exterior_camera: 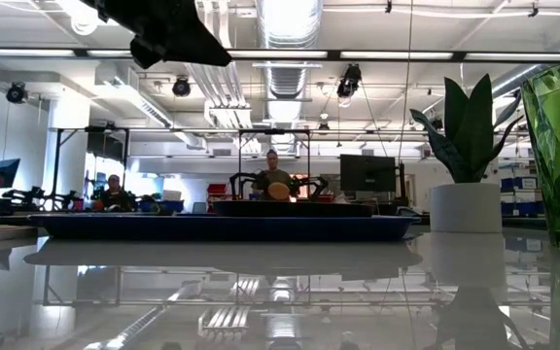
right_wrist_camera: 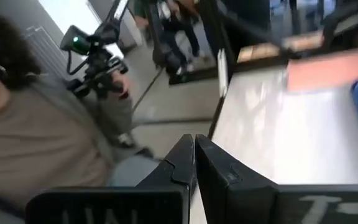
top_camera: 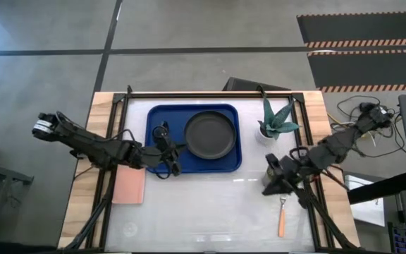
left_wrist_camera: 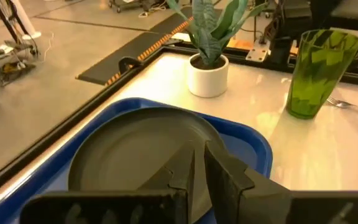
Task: Pick and place plate/cup/fork/spoon on tray
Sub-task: Put the orange fork on the blue serving tray to the right of the blue spoon
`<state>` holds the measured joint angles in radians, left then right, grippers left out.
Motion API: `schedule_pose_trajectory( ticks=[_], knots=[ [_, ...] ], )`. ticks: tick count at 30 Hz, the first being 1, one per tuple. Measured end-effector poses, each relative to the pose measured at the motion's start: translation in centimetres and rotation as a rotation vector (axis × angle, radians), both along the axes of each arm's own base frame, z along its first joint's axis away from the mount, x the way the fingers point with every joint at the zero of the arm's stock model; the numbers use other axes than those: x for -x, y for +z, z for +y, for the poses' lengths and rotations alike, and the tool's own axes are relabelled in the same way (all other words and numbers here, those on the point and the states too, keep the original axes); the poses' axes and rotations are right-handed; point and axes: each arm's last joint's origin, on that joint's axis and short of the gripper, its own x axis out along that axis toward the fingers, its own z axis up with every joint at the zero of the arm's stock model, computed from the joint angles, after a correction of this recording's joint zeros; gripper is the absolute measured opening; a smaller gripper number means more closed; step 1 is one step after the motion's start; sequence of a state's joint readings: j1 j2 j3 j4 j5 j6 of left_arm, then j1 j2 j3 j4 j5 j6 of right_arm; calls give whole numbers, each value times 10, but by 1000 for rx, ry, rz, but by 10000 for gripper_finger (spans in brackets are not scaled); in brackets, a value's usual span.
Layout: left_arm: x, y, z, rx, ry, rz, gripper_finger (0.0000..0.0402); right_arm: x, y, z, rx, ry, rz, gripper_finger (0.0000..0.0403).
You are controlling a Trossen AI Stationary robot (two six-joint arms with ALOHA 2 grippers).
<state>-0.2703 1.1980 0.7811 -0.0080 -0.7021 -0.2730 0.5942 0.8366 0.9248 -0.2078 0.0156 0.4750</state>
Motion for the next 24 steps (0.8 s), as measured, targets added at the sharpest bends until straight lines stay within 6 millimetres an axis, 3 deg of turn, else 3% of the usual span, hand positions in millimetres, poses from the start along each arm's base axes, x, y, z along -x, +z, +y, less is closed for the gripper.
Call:
schedule_pose_trajectory(
  ticks=[5,10,15,20,24],
  knots=[
    [0,0,0,-28,-10,17,20,20,16,19,-153,-105,318,9],
    [0,0,0,-42,-14,22,20,36,12,38,-259,-327,683,9],
    [0,0,1,-54,1,24,20,39,-12,56,-273,-529,947,9],
    [0,0,1,-54,2,22,20,41,-48,81,-215,-595,1260,9],
    [0,0,1,-54,2,22,20,41,-78,94,-151,-661,1348,9]
  ],
)
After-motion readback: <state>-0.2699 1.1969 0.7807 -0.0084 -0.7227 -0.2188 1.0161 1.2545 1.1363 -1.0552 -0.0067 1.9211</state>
